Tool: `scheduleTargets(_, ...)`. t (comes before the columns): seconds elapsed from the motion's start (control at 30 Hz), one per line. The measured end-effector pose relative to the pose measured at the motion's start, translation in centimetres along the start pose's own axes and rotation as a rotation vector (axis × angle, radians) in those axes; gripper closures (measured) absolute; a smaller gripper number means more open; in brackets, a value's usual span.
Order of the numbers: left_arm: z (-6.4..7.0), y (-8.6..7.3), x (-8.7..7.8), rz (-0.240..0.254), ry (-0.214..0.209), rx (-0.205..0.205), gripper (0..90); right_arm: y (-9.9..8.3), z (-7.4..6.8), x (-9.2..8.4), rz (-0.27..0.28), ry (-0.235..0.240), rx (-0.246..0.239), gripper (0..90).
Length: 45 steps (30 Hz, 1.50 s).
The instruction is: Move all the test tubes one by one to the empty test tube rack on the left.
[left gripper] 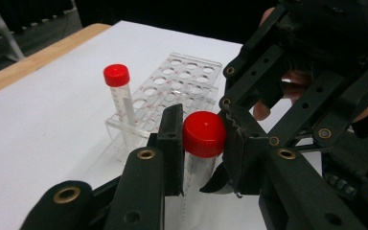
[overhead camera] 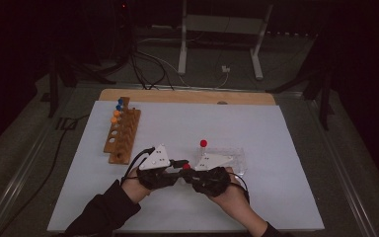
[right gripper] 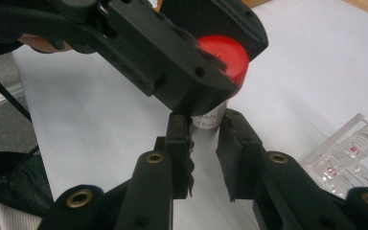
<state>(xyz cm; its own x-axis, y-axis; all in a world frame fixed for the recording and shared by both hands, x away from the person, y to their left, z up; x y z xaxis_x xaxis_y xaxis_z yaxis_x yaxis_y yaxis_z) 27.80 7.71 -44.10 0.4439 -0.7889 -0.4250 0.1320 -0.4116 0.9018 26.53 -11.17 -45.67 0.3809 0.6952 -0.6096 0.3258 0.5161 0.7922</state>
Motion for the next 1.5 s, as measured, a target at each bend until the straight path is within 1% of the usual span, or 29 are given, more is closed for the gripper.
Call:
scheduleTargets(0.07, -0.1, 0.0, -0.1, 0.002, 0.006, -0.003, 71.7, 0.0, 0.0, 0.0, 0.008, -0.001, -0.006, 72.6)
scheduleTargets(0.1, -0.1, 0.1, -0.1, -0.001, 0.009, 0.0, 71.7, 0.0, 0.0, -0.1, 0.017, -0.003, -0.002, 70.1)
scheduleTargets(0.2, -0.5, 0.1, -0.5, 0.01, 0.026, -0.009, 71.8, 0.2, -0.1, -0.6, 0.033, -0.038, -0.017, 64.6)
scheduleTargets(0.27, -0.9, 0.1, -0.8, 0.018, 0.035, -0.016, 71.8, 0.3, 0.0, -0.9, 0.047, -0.038, -0.016, 60.1)
scheduleTargets(0.3, -1.1, 0.2, -1.0, 0.019, 0.041, -0.016, 71.8, 0.3, 0.2, -1.1, 0.054, -0.045, -0.011, 59.1)
scheduleTargets(0.33, -1.2, 0.2, -1.2, 0.019, 0.052, -0.012, 71.8, 0.3, 0.3, -1.3, 0.061, -0.042, -0.004, 57.6)
scheduleTargets(0.5, -2.2, 0.7, -2.3, 0.037, 0.081, -0.026, 71.8, 0.4, 0.9, -2.1, 0.09, -0.048, 0.012, 42.1)
scheduleTargets(0.6, -2.8, 1.1, -3.1, 0.044, 0.107, -0.026, 71.8, 0.5, 1.2, -2.4, 0.106, -0.056, 0.021, 32.6)
scheduleTargets(0.7, -3.6, 1.6, -4.2, 0.058, 0.145, -0.026, 71.8, 0.5, 1.3, -2.6, 0.123, -0.058, 0.033, 22.5)
scheduleTargets(0.77, -4.2, 1.8, -4.9, 0.062, 0.168, -0.03, 71.7, 0.6, 1.5, -2.9, 0.143, -0.059, 0.055, 16.3)
scheduleTargets(0.83, -5.0, 2.0, -5.8, 0.067, 0.191, -0.042, 71.7, 0.7, 1.6, -3.1, 0.16, -0.062, 0.067, 13.1)
scheduleTargets(0.9, -5.6, 2.2, -6.5, 0.071, 0.217, -0.047, 71.7, 0.8, 1.6, -3.3, 0.17, -0.061, 0.075, 8.1)
scheduleTargets(0.93, -6.1, 2.3, -7.0, 0.071, 0.232, -0.049, 71.8, 0.8, 1.6, -3.4, 0.174, -0.053, 0.079, 4.6)
scheduleTargets(1.0, -6.8, 2.4, -7.8, 0.076, 0.258, -0.06, 71.8, 0.8, 1.7, -3.5, 0.178, -0.042, 0.078, 1.8)
scheduleTargets(1.03, -7.3, 2.5, -8.2, 0.081, 0.272, -0.072, 71.8, 0.8, 1.7, -3.5, 0.182, -0.032, 0.079, 0.3)
scheduleTargets(1.07, -7.6, 2.5, -8.5, 0.083, 0.285, -0.076, 71.8, 0.8, 1.7, -3.6, 0.188, -0.023, 0.084, 0.2)
scheduleTargets(1.13, -8.4, 2.5, -9.3, 0.085, 0.313, -0.087, 71.8, 0.8, 1.6, -3.6, 0.187, -0.023, 0.076, 0.2)
scheduleTargets(1.27, -9.9, 2.2, -10.5, 0.091, 0.371, -0.111, 71.8, 0.9, 1.6, -3.9, 0.201, -0.019, 0.072, 0.0)
scheduleTargets(1.37, -11.1, 1.8, -11.3, 0.091, 0.416, -0.137, 71.7, 0.9, 1.6, -4.0, 0.209, -0.014, 0.075, 0.0)
scheduleTargets(1.4, -11.6, 1.6, -11.6, 0.09, 0.442, -0.145, 71.8, 0.9, 1.6, -4.0, 0.211, -0.014, 0.075, 0.0)
scheduleTargets(1.43, -12.0, 1.4, -11.9, 0.092, 0.457, -0.152, 71.8, 0.8, 1.6, -4.0, 0.212, -0.013, 0.076, 0.0)
scheduleTargets(1.47, -12.3, 1.3, -12.1, 0.093, 0.461, -0.163, 71.8, 0.8, 1.7, -4.0, 0.212, -0.012, 0.075, 0.0)
scheduleTargets(1.5, -12.6, 1.1, -12.3, 0.097, 0.48, -0.172, 71.8, 0.8, 1.7, -4.0, 0.211, -0.014, 0.075, 0.0)
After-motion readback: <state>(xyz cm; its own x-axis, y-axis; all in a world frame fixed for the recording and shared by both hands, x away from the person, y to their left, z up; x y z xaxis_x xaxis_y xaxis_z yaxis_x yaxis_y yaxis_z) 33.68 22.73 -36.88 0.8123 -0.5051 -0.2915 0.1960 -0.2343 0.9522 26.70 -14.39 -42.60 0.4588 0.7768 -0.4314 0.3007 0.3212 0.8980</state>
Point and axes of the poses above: each handheld gripper's, and its own axes: x roughly forward along the jaws, y roughly out of its top, z roughly to its right, the point moved 1 cm from there along x, roughly forward along the jaws, and after that the axes turned 5 degrees about y, right-handed, at the moved point
